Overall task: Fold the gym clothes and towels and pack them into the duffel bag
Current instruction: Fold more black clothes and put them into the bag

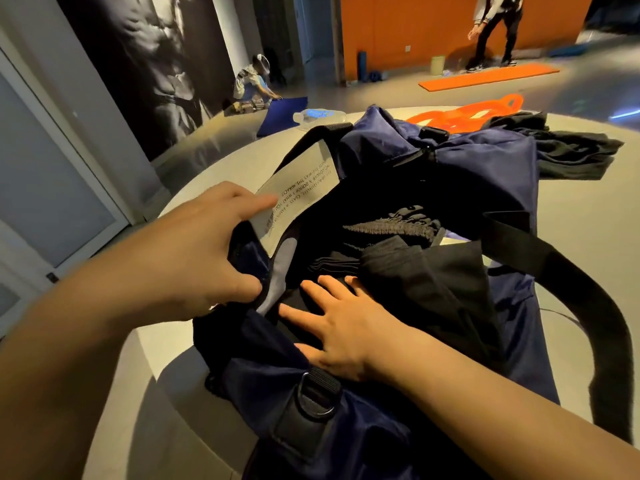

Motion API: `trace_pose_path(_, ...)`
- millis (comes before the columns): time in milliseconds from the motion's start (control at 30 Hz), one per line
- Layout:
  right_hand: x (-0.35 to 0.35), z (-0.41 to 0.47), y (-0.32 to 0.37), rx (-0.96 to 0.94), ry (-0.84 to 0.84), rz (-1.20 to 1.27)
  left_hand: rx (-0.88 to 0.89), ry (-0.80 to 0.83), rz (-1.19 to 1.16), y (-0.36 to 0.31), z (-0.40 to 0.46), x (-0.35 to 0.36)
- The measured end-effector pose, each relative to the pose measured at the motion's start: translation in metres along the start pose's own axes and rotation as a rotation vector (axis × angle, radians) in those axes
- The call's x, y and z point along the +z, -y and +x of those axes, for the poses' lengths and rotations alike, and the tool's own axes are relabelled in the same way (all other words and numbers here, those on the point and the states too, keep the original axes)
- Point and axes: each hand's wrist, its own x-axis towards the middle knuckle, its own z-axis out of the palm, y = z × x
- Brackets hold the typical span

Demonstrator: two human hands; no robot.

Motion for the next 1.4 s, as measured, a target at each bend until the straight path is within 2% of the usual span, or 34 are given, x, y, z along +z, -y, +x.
trace_pose_path(267,-0.010,-0.011,-0.004,-0.001,-0.003,0.049,-0.007,0.042,0.014,0.016,-0.001,0.016)
trace_pose_path(333,-0.014,-0.027,-0.006,0.009,-0.113,0.037,0.031,0.015,-0.042,0.016,-0.003,0.024)
trace_pose_path(400,-0.016,-0.050,-0.010,0.033,-0.338,-0.037,0.077,-0.057,-0.115,0.013,-0.003,0.035)
trace_pose_path(467,-0.010,-0.079,-0.020,0.170,-0.557,-0.045,0.114,-0.092,-0.231,0.007,-0.001,0.054)
trace_pose_path(533,-0.001,-0.110,-0.032,0.395,-0.679,0.045,0.127,-0.089,-0.345,0.001,-0.001,0.081)
trace_pose_path(633,0.003,-0.147,-0.037,0.680,-0.707,0.330,0.117,-0.143,-0.436,-0.009,-0.002,0.121)
trace_pose_path(700,0.004,-0.155,-0.037,0.741,-0.649,0.560,0.086,-0.189,-0.519,-0.017,-0.001,0.135)
trace_pose_path(867,0.000,-0.166,-0.064,0.731,-0.652,0.699,0.083,-0.240,-0.624,-0.063,-0.004,0.152)
trace_pose_path(1000,-0.014,-0.188,-0.096,0.773,-0.649,0.701,0.129,-0.146,-0.719,-0.102,-0.014,0.162)
trace_pose_path(1067,-0.021,-0.198,-0.100,0.764,-0.690,0.648,0.150,-0.127,-0.656,-0.109,-0.014,0.160)
trace_pose_path(1200,-0.037,-0.197,-0.080,0.639,-0.731,0.487,0.298,-0.356,-0.549,-0.120,-0.009,0.144)
trace_pose_path(1267,-0.044,-0.189,-0.061,0.528,-0.767,0.518,0.332,-0.391,-0.686,-0.122,-0.005,0.133)
trace_pose_path(1400,-0.043,-0.175,-0.028,0.279,-0.676,0.819,0.211,-0.243,-1.042,-0.119,-0.004,0.123)
